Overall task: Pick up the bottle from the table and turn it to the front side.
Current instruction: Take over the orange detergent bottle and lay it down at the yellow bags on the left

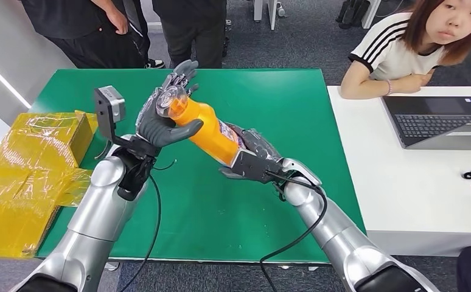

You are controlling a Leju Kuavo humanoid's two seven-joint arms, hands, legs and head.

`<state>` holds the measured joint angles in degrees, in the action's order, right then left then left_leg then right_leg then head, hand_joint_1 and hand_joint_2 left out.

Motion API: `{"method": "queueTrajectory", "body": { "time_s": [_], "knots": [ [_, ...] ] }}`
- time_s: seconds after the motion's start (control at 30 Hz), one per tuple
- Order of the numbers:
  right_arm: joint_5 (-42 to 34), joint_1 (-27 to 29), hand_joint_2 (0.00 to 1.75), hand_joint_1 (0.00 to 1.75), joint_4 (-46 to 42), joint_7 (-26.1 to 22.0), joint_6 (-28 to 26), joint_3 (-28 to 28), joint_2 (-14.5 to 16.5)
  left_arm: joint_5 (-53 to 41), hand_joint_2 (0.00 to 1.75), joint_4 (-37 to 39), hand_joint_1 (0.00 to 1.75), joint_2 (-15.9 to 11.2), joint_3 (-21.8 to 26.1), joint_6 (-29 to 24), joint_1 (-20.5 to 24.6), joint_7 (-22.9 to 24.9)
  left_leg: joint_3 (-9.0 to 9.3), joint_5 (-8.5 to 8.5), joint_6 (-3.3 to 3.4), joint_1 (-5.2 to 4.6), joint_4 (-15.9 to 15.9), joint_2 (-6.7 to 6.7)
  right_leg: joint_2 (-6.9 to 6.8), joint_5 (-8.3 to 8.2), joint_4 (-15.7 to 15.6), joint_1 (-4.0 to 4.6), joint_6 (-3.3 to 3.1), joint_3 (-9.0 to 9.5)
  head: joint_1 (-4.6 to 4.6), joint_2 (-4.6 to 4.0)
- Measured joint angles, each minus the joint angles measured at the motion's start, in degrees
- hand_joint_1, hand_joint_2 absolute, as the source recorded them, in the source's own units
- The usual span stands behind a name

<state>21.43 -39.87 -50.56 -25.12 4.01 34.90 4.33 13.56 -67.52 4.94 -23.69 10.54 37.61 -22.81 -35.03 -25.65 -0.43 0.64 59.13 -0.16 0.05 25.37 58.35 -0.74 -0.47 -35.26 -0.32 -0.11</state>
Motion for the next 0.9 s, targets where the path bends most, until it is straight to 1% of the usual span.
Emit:
{"method": "queueTrajectory", "body": {
  "time_s": [0.13,0.47,0.5,0.6,0.63,0.9],
  "knots": [
    [-0.1,-0.3,1.75,1.75,0.7,-0.2,0.0,0.0,0.1,-0.4,1.75,0.8,0.0,0.9,-0.5,-0.7,0.8,0.7,-0.01,0.0,0.0,0.0,0.0,0.01,0.0,0.0,0.0,0.0,0.0,0.0,-0.01,0.0],
    [-0.8,-2.0,1.75,1.75,4.4,-1.6,0.0,0.1,1.1,1.2,1.75,2.9,0.0,2.0,-0.8,1.9,0.9,1.1,-0.01,0.0,0.0,0.0,0.0,0.0,0.0,0.0,0.0,0.0,0.0,0.0,-0.01,0.0],
    [-0.9,-2.0,1.75,1.75,4.7,-1.7,0.0,0.1,1.1,1.2,1.75,3.1,0.4,2.0,-0.8,2.1,0.9,1.1,-0.01,0.0,0.0,0.0,0.0,0.0,0.0,0.0,0.0,0.0,0.0,0.0,-0.01,0.0],
    [-0.9,-2.0,1.75,1.75,5.2,-1.9,-0.1,0.1,1.2,1.5,1.75,3.4,1.71,2.0,-0.9,2.6,0.9,1.1,-0.01,0.0,0.0,0.0,0.0,0.0,0.0,0.0,0.0,0.0,0.0,0.0,-0.01,0.0],
    [-0.9,-2.0,1.75,1.75,5.3,-2.0,-0.2,0.1,1.2,1.7,1.75,3.4,1.75,2.0,-1.0,2.9,0.8,1.0,-0.02,0.0,0.0,0.0,0.0,0.0,0.0,0.0,0.0,0.0,0.0,0.0,-0.01,0.0],
    [-1.2,-2.1,1.75,1.75,5.4,-2.3,-0.8,0.1,1.3,1.9,1.75,3.4,1.75,2.8,-1.3,3.1,0.5,0.9,-0.02,0.0,0.0,0.0,0.0,-0.01,-0.01,0.0,0.0,0.0,0.0,0.01,0.0,0.0]
  ]
}}
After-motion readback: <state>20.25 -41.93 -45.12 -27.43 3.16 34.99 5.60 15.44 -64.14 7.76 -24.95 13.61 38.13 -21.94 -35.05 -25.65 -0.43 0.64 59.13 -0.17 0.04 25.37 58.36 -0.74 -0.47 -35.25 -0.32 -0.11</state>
